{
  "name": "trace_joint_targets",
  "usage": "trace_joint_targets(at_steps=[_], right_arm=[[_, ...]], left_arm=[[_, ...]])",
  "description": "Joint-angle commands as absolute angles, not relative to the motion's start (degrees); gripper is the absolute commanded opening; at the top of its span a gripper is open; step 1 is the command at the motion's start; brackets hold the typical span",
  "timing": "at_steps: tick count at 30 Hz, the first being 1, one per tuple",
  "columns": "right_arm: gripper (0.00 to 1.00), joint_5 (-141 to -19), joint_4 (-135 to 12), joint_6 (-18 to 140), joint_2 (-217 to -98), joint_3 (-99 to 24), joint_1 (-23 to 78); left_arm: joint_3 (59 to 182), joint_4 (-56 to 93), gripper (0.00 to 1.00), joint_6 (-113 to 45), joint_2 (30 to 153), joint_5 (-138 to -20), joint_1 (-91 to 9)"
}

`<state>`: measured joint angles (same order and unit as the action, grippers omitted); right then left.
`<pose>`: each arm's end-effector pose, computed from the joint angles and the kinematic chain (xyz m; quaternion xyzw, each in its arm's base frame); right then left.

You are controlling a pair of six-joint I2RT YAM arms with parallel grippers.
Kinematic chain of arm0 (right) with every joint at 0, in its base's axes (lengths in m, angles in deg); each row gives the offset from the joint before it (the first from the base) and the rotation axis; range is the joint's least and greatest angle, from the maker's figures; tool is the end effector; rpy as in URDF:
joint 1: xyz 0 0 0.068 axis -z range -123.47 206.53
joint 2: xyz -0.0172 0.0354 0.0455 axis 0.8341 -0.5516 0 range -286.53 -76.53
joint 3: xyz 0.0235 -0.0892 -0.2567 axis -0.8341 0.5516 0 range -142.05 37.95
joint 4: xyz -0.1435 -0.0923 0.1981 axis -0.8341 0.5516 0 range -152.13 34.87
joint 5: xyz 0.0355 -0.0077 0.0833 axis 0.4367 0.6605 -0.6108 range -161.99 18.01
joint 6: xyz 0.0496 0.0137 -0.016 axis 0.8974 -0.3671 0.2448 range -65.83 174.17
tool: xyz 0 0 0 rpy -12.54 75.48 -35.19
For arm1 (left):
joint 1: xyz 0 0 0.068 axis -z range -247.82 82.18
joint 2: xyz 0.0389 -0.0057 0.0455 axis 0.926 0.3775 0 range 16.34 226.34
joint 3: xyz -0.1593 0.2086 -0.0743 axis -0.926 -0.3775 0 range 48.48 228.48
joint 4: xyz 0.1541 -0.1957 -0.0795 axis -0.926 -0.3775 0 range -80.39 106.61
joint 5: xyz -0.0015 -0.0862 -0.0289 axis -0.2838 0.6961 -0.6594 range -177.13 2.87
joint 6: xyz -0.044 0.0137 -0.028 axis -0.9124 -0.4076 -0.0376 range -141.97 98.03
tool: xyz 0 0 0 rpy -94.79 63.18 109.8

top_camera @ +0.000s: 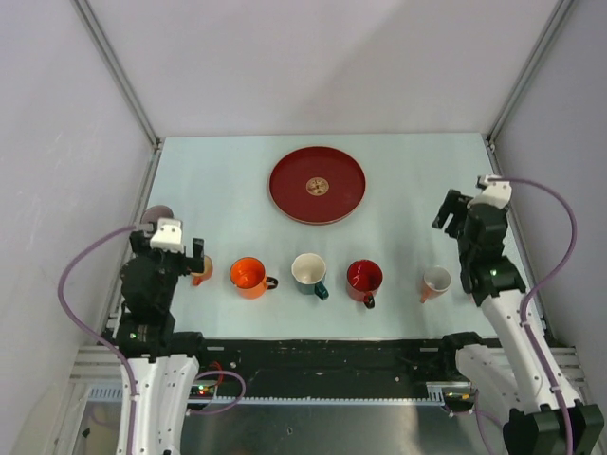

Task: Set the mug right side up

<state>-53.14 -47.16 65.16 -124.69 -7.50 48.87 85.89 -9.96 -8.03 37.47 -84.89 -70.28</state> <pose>0.1939 0.0145 0.3258 0.1198 0.7933 -0.0362 0.5958 0.0999 0.0028 0.3154 0.0892 0.7624 0.0765 0.6364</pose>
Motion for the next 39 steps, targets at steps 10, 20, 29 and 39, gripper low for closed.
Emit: trace_joint_targets(at_steps=[10,20,29,39], right_arm=[[0.79,-49.1,-57.4,64.1,-109.9,9.5,44.3],[0.83,-46.3,-57.6,64.7,-109.5,10.2,43.2],[0.84,-48.4,-57.9,63.4,-109.5,10.0,43.1],[0.99,-56.6,-52.0,54.2,-115.9,-18.8,43.2]], left_arm=[[70.6,4.0,1.0,-17.9,30.0,-93.0,-70.4],[70.1,4.6,1.0,-18.3,31.2,-92.8,-70.4],[70.6,5.7,1.0,-17.5,32.2,-93.3,-70.4],[99.3,18.2,1.0,-7.0,40.8,-94.7,-70.5]])
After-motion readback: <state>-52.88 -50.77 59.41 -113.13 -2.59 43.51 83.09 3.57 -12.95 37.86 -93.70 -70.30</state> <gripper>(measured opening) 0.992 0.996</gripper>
